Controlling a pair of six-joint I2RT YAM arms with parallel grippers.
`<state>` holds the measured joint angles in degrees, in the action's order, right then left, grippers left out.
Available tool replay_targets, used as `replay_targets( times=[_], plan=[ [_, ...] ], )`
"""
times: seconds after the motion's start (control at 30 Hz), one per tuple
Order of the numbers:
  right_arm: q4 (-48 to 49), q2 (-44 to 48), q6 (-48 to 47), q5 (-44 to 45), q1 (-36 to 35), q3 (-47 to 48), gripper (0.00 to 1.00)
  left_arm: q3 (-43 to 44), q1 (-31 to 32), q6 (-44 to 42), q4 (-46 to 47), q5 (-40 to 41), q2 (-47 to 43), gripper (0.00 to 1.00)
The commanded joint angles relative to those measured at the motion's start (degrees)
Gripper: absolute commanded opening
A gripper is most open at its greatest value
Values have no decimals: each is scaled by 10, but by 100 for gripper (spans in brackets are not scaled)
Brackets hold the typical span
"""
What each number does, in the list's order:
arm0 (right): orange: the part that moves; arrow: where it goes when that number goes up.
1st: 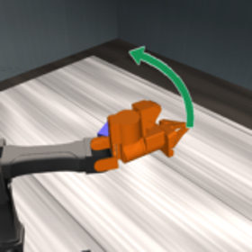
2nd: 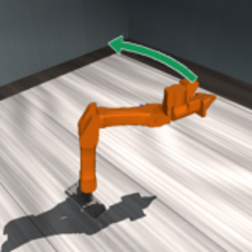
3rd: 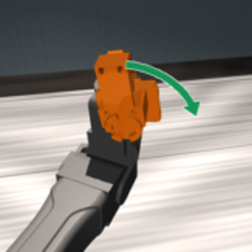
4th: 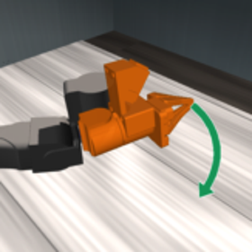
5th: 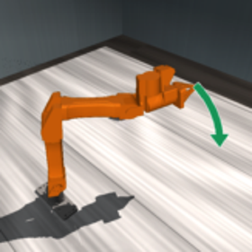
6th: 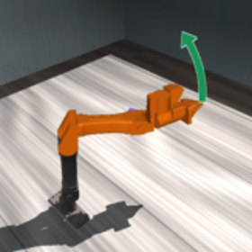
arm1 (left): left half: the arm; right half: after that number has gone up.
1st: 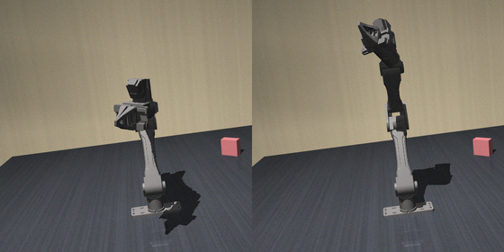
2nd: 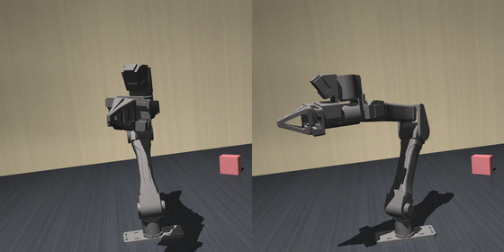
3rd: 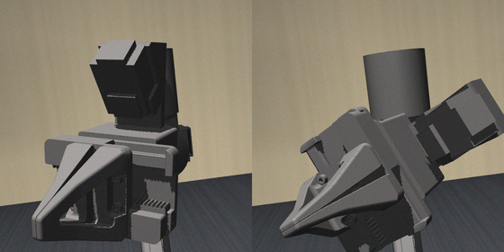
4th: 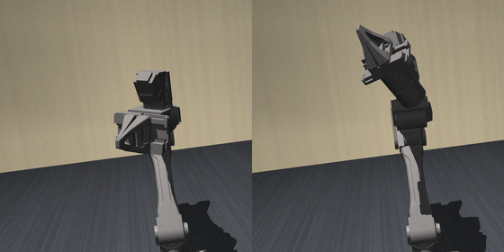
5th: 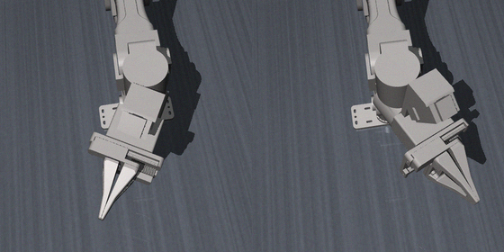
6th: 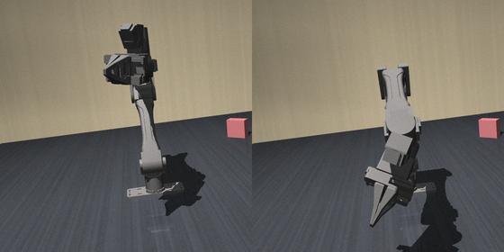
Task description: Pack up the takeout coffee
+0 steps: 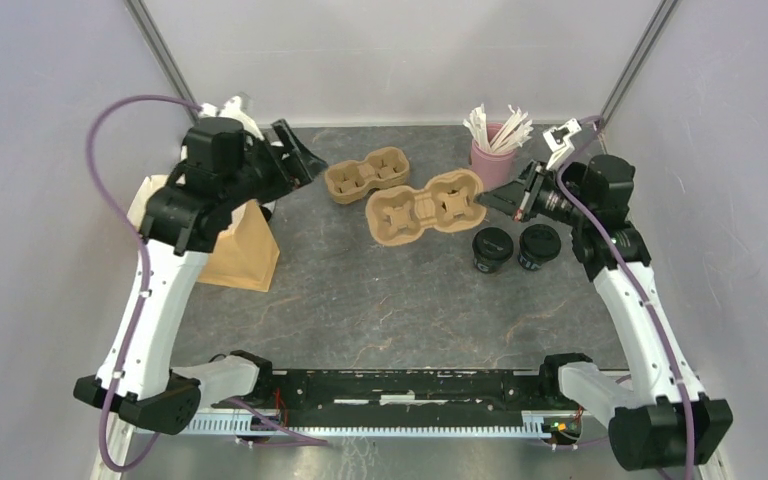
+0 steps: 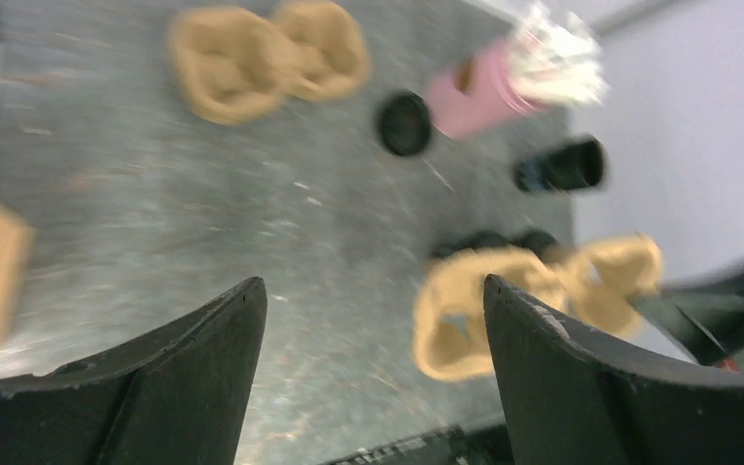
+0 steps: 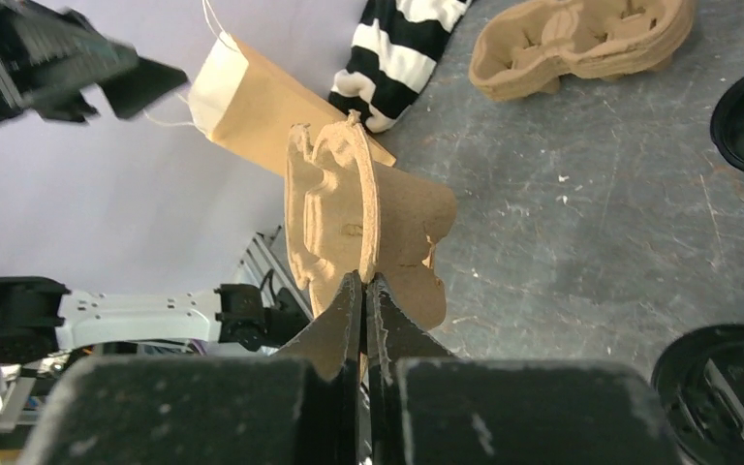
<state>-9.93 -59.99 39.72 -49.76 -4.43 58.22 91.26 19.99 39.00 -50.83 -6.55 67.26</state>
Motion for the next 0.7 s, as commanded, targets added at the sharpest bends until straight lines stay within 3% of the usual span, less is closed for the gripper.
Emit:
replay_targets(
  times=[0.0,0.17,0.37,0.67],
  plan=[
    [-92,57,-78,28,-12,-13,0,101,-3,-77,-188,279,10,88],
    [-83,104,-82,39,-37,-41,0,117,-3,-117,-243,430,51,88],
    [-139,120,-115,37,-56,14,0,89,-3,-158,-237,456,104,86],
    [-142,137,-126,44,-87,29,0,9,-3,-206,-192,500,135,57]
  ],
)
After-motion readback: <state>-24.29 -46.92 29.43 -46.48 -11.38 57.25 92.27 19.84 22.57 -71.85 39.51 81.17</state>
